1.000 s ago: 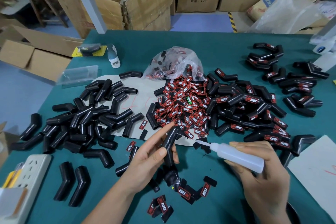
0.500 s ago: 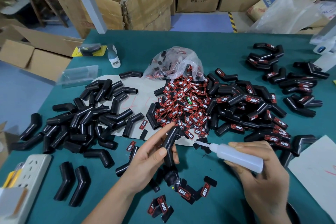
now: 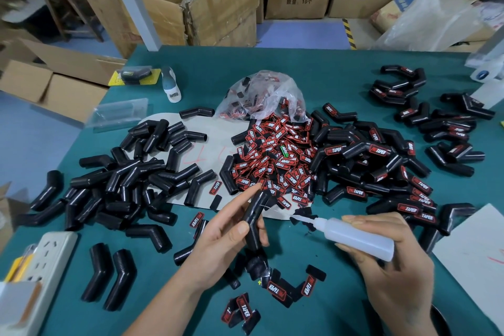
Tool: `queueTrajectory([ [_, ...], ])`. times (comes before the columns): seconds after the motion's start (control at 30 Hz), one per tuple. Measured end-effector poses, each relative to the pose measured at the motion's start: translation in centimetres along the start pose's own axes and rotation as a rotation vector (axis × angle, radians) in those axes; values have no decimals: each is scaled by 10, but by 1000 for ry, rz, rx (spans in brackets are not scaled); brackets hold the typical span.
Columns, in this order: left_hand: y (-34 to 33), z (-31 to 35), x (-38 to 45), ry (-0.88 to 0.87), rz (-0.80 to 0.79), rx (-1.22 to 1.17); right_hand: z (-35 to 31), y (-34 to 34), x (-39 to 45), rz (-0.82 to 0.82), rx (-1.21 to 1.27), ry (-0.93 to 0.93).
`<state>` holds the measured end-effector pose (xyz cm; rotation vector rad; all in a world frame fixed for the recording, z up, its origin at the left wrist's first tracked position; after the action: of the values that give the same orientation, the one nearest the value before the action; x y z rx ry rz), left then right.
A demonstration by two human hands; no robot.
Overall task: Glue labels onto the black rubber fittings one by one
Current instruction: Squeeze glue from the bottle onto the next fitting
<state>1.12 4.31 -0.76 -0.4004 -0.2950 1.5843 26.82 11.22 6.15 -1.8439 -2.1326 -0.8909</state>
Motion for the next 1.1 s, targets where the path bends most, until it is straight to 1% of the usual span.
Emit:
queueTrajectory([
  [0.13,-3,1,0,-3,-10,-6,-1,1,0,32,-6,-1],
  [0.7,-1,-3,0,-6,-18,-27,3,3,-2,27,8,13],
  [1.1,-3,2,1,-7,-40,-130,5,3,-1,23,4,28],
])
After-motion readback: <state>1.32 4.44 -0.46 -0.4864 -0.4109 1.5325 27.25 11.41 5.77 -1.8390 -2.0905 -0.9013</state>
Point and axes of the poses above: each hand's wrist, its own x-axis towards the middle knuckle, its own y-axis out of the back of the hand, z = x × y, the point moved 4 cm from there along x, towards the middle knuckle, and after that the axes turned 2 degrees about -x, right-handed, at the moved point
